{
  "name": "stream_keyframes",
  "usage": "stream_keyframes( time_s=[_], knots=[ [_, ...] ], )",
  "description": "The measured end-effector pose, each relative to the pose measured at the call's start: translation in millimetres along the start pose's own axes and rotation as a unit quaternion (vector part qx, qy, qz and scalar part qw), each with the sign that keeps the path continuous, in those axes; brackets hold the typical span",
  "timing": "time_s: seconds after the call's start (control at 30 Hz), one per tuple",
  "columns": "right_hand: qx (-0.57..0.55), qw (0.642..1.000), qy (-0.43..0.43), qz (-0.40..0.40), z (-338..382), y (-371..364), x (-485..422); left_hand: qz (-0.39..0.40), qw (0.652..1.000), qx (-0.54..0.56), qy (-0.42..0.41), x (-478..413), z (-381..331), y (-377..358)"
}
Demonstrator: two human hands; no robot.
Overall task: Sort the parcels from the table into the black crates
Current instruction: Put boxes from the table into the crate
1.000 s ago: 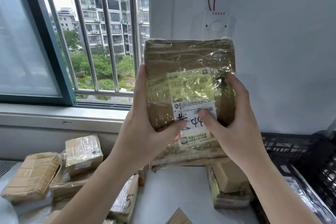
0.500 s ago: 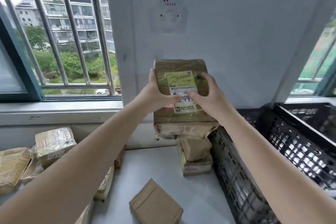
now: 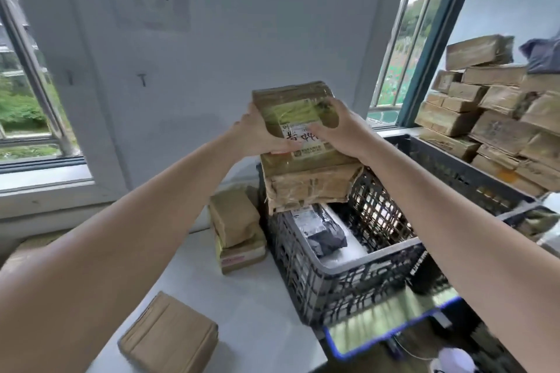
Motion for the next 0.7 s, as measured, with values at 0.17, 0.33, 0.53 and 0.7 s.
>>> stream_keyframes(
  time_s=[0.17,0.33,0.53,0.7],
  knots=[
    [0.011,1.000,0.001,0.025,-88.6,-5.0,-38.6,0.025,0.998,-0.050,0.024,-49.8,0.5,-76.2],
    [0.020,0.997,0.012,0.079,-180.8,-32.7,-86.5,-0.003,0.993,-0.058,0.103,-103.1,22.0,-157.6],
    [0.022,0.988,0.029,0.148,-238.1,-83.1,-125.2,0.005,0.979,-0.055,0.198,-138.6,56.1,-207.1],
    [-0.042,0.978,0.017,0.205,-237.4,-142.7,-138.5,-0.040,0.948,-0.144,0.279,-152.1,87.6,-205.8]
  ],
)
Point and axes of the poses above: each hand's wrist, its own x-axis away from the middle knuckle, its own y-axis out of the back of the hand, z = x × y, the point moved 2 cm from there along -x, towards the middle knuckle, and after that the axes turned 11 degrees about x, right-handed, at the moved point
